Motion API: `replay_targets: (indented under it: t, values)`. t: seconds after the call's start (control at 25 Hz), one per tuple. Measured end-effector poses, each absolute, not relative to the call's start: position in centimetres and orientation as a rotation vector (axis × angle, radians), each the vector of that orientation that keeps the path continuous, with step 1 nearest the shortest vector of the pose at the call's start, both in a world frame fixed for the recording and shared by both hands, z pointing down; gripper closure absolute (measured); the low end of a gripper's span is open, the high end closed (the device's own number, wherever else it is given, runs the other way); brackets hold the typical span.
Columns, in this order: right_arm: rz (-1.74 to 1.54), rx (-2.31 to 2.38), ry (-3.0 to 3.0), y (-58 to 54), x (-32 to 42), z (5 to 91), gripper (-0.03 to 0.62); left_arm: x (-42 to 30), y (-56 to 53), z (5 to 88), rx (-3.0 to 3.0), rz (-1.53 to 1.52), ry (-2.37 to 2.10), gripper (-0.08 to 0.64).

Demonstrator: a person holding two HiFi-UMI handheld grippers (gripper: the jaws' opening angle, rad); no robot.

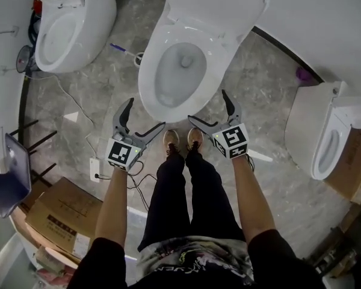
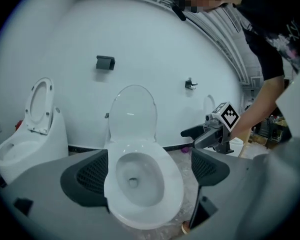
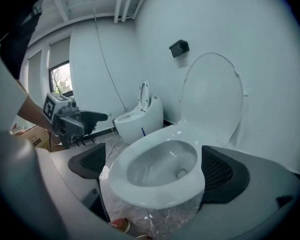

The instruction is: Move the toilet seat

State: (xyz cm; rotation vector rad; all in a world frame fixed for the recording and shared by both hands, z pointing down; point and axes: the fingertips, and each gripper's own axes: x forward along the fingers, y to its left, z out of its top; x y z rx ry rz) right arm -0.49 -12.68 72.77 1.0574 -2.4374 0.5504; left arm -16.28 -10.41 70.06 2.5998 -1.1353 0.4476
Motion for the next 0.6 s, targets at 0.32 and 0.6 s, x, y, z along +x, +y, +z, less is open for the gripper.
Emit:
replay_targets:
  t: [0.32, 0.6]
  values:
    - [0.795, 1.078, -2.369, -10.7, 0.9, 85.1, 0.008, -16.7, -7.3, 82.9, 2.472, 0.522, -1.15, 0.054]
    - [0.713, 0.95, -2.371, -8.5, 0.8, 90.7, 0.008, -18.6, -6.4, 89.5, 2.423, 0.563, -1.208, 0.055]
